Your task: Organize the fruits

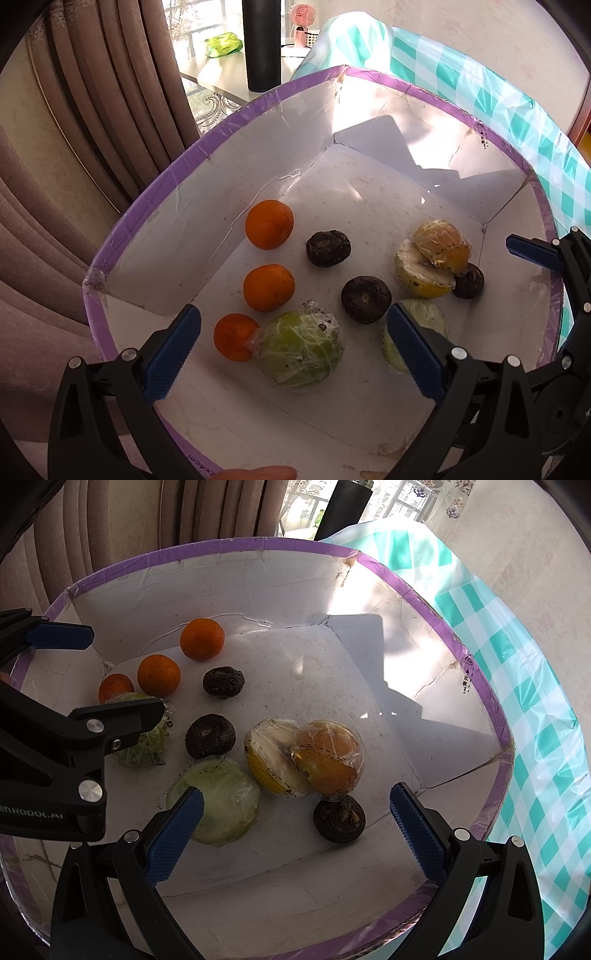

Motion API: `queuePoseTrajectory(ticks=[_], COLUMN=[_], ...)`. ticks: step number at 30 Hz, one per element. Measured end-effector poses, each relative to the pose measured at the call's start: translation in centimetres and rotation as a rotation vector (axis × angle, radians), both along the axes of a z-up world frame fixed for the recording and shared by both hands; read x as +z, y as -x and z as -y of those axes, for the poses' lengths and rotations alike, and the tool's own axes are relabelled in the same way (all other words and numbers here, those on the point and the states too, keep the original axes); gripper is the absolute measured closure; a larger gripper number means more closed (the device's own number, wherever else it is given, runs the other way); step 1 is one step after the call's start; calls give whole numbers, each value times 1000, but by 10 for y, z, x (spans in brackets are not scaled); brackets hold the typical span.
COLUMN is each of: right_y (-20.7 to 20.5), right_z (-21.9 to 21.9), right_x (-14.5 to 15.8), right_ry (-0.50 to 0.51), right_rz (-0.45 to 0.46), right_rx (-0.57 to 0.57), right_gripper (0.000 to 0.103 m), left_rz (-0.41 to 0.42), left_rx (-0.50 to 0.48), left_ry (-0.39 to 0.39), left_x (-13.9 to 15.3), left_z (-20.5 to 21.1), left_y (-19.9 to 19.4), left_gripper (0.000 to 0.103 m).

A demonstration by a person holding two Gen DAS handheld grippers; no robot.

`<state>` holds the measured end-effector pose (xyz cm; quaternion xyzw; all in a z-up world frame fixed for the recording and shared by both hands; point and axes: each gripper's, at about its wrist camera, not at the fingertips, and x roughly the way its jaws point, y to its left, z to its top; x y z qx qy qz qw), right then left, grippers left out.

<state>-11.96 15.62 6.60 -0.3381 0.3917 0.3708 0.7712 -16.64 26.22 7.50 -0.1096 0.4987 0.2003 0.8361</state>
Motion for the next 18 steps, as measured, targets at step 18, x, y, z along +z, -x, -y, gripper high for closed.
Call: queuePoseTrajectory(ticks=[18], right_y=[1], right_z=[-2], right_x=[0], right_ry=[-3], right_rz=[5], right_rx=[-2], right_gripper=[5], left_rz=[4], left_rx=[-10], left_ry=[-5], left_x=[-1], left_z=[-12], left_y=[-2], left_gripper=[2])
